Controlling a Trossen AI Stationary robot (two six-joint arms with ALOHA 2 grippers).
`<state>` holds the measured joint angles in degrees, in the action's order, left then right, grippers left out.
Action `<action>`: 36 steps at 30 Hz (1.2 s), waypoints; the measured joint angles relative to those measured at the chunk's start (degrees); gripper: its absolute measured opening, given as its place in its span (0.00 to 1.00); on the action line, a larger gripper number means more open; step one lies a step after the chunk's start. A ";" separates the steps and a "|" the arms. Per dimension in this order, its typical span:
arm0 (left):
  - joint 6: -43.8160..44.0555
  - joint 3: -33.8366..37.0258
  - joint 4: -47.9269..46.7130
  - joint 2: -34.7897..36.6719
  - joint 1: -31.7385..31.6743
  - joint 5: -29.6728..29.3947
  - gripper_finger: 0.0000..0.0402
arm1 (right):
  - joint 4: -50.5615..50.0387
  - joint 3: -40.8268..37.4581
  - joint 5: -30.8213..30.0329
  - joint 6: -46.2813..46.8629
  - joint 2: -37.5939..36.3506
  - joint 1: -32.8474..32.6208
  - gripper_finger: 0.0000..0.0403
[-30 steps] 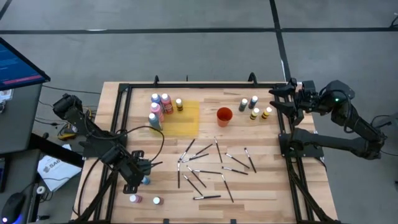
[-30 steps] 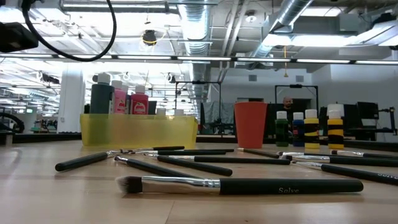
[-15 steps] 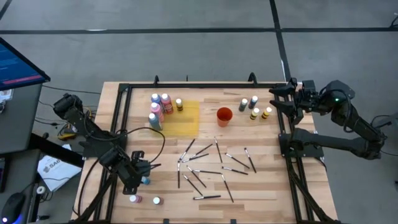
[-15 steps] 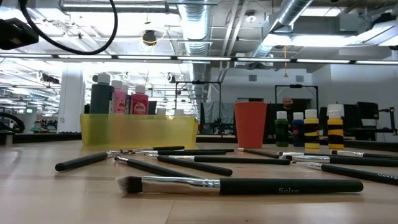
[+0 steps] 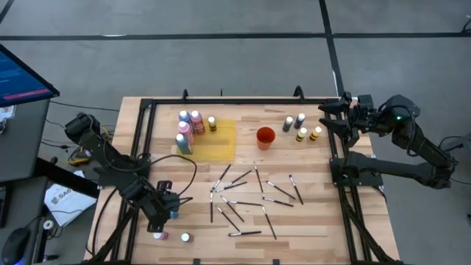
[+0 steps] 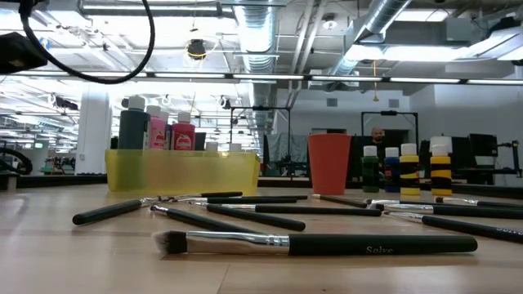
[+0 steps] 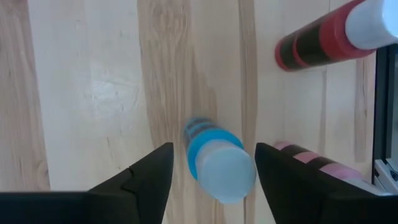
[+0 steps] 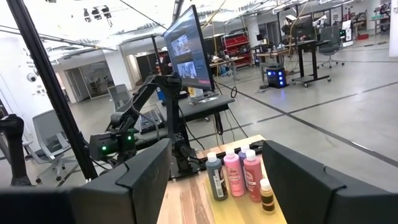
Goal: Pick & Place Paint Supplies
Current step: Put the blue paint bottle into the yellow bin
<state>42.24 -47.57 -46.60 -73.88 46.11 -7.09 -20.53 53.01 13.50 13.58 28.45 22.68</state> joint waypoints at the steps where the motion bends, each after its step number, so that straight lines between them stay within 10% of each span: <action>1: 0.01 0.00 0.02 -0.01 0.00 0.01 0.52 | -0.01 0.00 -0.02 0.00 0.00 -0.01 0.62; 11: 0.02 -0.05 0.12 0.02 -0.45 0.13 0.27 | 0.02 0.00 -0.08 0.02 0.00 0.00 0.62; 19: 1.31 -0.83 -0.92 -0.01 -4.91 0.75 0.25 | 0.02 0.00 -1.84 0.04 0.00 0.00 0.62; 36: -1.50 -7.17 -1.89 9.27 -37.65 -11.02 0.25 | -0.03 0.00 -1.84 0.02 0.00 -0.02 0.62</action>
<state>40.74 -54.74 -48.49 -64.61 8.45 -18.11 -20.56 53.01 11.66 13.61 28.45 22.65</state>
